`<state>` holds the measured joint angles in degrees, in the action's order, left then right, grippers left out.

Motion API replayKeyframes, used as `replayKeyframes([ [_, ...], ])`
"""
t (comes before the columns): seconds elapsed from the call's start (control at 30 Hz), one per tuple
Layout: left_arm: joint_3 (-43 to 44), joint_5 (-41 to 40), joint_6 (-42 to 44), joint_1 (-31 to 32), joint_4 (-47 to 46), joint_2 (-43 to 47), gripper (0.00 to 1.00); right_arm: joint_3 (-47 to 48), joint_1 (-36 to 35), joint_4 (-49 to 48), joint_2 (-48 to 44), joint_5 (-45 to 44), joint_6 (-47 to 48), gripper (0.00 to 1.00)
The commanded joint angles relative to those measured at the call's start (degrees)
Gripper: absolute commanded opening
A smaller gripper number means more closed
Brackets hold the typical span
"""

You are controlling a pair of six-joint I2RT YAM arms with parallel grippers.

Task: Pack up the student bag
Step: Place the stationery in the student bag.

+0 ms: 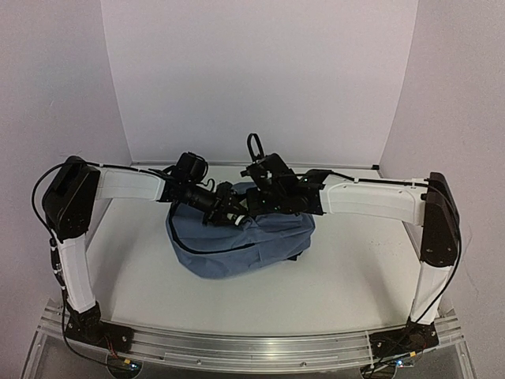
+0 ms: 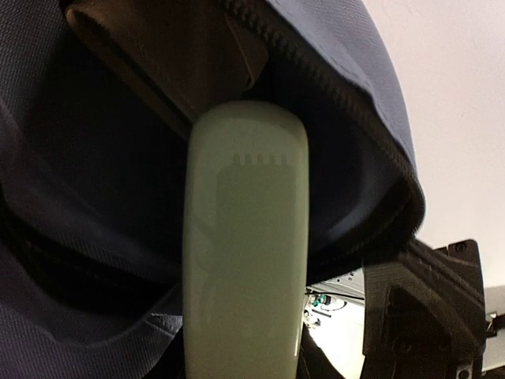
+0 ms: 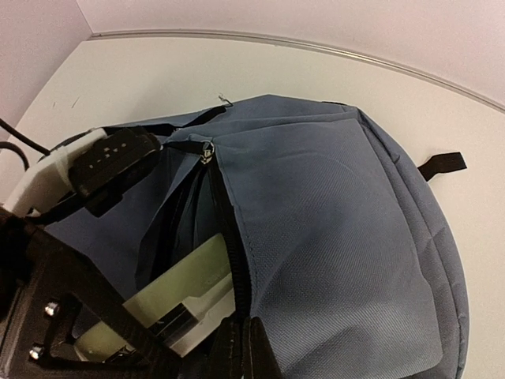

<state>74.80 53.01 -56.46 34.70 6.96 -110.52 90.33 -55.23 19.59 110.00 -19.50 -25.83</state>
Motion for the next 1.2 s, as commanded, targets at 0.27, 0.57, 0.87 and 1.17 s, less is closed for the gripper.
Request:
replayKeyframes([
  [0.27, 12.35, -6.84, 9.27, -1.61, 8.04, -5.66, 0.5, -1.77, 0.5, -4.62, -4.33, 0.16, -1.84, 0.0],
  [0.57, 7.6, -21.27, 18.68, -1.59, 17.68, 4.67, 0.79, -2.56, 0.53, -4.94, -4.54, 0.08, -2.02, 0.0],
  [0.87, 4.37, -25.75, 21.26, -1.47, 17.32, 7.41, 0.64, -2.53, 0.52, -5.44, -3.68, 1.29, -2.46, 0.0],
  [1.17, 5.21, -25.87, 20.02, -0.76, 12.85, 5.69, 0.41, -2.55, 0.53, -5.44, -3.63, 1.36, -2.47, 0.0],
])
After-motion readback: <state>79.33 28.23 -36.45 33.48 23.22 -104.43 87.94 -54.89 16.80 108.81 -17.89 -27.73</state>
